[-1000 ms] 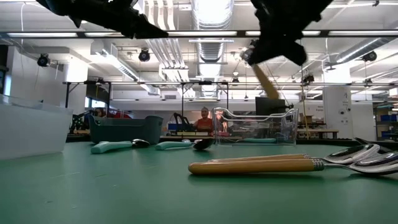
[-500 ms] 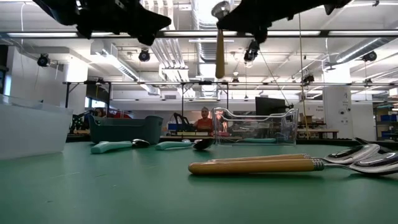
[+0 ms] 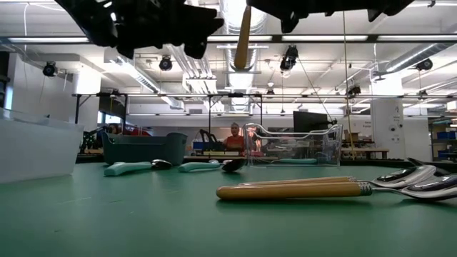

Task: Sort silverware by color (type)
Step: Put the yellow spoon into the gray bin

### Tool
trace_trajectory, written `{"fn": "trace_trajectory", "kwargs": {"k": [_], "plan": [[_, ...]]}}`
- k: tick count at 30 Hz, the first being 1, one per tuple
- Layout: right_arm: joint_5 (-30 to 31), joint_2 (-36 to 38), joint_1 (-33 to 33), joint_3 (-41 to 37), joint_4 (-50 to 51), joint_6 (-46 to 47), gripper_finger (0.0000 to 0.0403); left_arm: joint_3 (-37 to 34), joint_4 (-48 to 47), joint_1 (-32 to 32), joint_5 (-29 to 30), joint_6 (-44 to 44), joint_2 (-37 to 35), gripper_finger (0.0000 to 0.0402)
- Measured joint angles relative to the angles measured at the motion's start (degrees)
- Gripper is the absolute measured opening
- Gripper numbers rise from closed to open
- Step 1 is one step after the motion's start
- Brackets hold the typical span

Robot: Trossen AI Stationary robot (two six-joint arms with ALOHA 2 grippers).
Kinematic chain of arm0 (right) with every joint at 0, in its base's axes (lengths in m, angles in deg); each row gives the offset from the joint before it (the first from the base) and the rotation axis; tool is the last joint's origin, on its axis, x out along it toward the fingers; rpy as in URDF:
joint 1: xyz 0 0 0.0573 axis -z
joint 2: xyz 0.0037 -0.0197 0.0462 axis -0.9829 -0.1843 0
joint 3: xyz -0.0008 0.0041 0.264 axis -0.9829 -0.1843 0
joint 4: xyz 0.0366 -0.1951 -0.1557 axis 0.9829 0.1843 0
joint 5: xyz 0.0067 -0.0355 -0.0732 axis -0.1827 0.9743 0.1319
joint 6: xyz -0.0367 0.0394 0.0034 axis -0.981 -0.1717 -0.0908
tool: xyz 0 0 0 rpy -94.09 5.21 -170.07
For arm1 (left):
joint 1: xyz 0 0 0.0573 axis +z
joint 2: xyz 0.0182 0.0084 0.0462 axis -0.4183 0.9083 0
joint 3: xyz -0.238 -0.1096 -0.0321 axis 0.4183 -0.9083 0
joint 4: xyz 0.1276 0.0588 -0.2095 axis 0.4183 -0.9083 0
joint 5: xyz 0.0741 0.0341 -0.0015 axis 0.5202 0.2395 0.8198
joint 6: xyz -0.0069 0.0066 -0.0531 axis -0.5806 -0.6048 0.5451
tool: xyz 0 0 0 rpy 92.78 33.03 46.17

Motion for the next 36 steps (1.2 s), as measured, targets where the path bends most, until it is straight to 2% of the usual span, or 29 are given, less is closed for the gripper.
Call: {"fn": "trace_trajectory", "kwargs": {"k": [5,9,13,25,31,36], "plan": [[-0.1,0.0,0.0,0.0,0.0,-0.7,0.0009,2.0,0.9,-0.4,-3.1,0.5,4.0,0.0178],[-0.1,0.0,0.0,0.0,0.1,-1.1,0.0009,4.0,0.9,-0.8,-5.7,0.8,7.8,0.0203],[0.0,0.0,0.0,0.0,0.0,-1.2,0.0009,5.5,1.0,-0.8,-7.7,0.9,10.5,0.0207],[0.5,0.0,0.0,0.0,-2.2,-2.8,0.0009,9.6,4.3,-0.9,-7.2,4.1,16.4,0.0207],[0.7,0.0,0.0,0.0,-3.1,-3.6,0.0009,10.6,4.3,-1.2,-7.2,4.1,17.5,0.0183],[2.1,0.0,0.0,0.0,-3.0,-4.6,0.0009,10.7,4.3,-1.3,-7.2,4.3,17.5,0.0115]]}}
